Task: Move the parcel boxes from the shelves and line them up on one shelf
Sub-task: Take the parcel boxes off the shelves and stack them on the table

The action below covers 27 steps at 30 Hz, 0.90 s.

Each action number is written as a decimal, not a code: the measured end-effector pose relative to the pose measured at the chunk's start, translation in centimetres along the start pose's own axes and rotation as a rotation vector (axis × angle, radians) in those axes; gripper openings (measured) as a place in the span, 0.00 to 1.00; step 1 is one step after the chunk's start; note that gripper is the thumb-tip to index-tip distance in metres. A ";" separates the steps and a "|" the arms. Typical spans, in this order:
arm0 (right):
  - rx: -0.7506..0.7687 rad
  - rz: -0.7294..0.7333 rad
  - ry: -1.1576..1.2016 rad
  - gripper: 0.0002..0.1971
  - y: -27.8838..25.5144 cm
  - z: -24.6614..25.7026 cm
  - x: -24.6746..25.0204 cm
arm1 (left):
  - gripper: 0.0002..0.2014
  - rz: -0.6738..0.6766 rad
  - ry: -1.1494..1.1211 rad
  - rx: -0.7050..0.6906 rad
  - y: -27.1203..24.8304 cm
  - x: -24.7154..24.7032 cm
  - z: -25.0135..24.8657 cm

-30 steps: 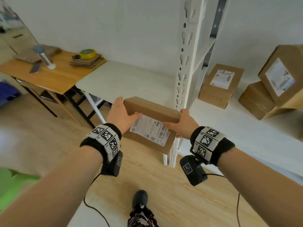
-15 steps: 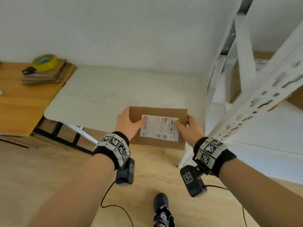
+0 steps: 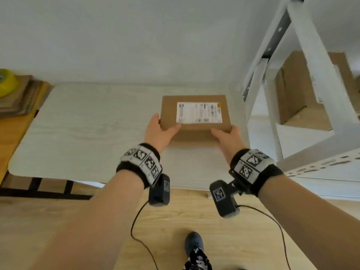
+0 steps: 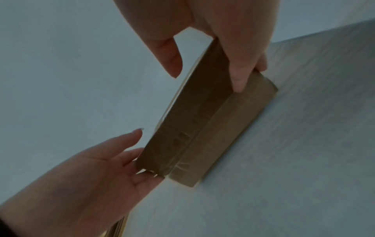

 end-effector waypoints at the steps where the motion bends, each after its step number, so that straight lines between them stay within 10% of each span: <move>1: 0.025 -0.031 -0.013 0.28 0.8 1.1 -0.2 | 0.40 -0.004 0.001 -0.028 1.0 0.1 -1.0; 15: 0.222 0.121 -0.538 0.17 -3.2 0.9 0.6 | 0.25 -0.104 0.216 -0.227 -1.4 -1.8 -2.2; 27: 0.384 0.308 -0.576 0.08 -11.0 -0.9 9.4 | 0.11 -0.165 0.322 -0.301 -15.3 -7.2 -4.1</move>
Point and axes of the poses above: each hand's wrist, its own y-axis towards the middle knuckle, its own x-axis out of the back of the hand, z = x × y, the point moved 4 cm from there along y, towards the middle knuckle, and after that the axes turned 3 degrees about z, right-handed, at the moved point
